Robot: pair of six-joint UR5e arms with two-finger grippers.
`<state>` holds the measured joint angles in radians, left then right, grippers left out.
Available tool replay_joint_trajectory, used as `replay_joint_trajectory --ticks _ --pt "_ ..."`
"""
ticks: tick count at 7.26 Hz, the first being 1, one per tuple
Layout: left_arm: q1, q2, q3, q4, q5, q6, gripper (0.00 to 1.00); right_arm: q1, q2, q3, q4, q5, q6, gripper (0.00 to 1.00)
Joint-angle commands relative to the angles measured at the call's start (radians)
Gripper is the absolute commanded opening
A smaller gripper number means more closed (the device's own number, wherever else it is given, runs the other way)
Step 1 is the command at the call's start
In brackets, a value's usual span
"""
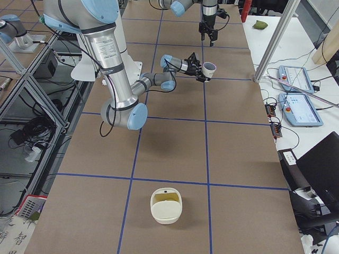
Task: Left arm hands cup to right arm to dump lemon
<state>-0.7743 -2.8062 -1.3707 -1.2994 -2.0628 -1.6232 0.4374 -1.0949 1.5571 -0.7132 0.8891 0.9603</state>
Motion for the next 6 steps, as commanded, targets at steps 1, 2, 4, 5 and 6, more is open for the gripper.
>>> replay_joint_trajectory --ticks 1,2,4,5,6 --pt "0.000 -0.001 0.027 0.000 -0.033 0.003 0.89 -0.069 0.012 0.021 -0.040 -0.097 0.000 0.27" --pt "0.006 0.004 0.028 0.008 -0.055 0.035 0.87 -0.081 0.029 0.021 -0.040 -0.117 0.000 0.27" --pt "0.007 0.007 0.022 0.022 -0.150 0.100 0.86 -0.109 0.038 0.021 -0.037 -0.171 0.001 0.27" --pt "0.007 0.016 0.015 0.022 -0.152 0.109 0.83 -0.112 0.044 0.020 -0.034 -0.174 0.011 0.27" --pt "0.024 0.027 0.015 0.017 -0.152 0.109 0.82 -0.117 0.047 0.021 -0.026 -0.194 0.015 0.28"
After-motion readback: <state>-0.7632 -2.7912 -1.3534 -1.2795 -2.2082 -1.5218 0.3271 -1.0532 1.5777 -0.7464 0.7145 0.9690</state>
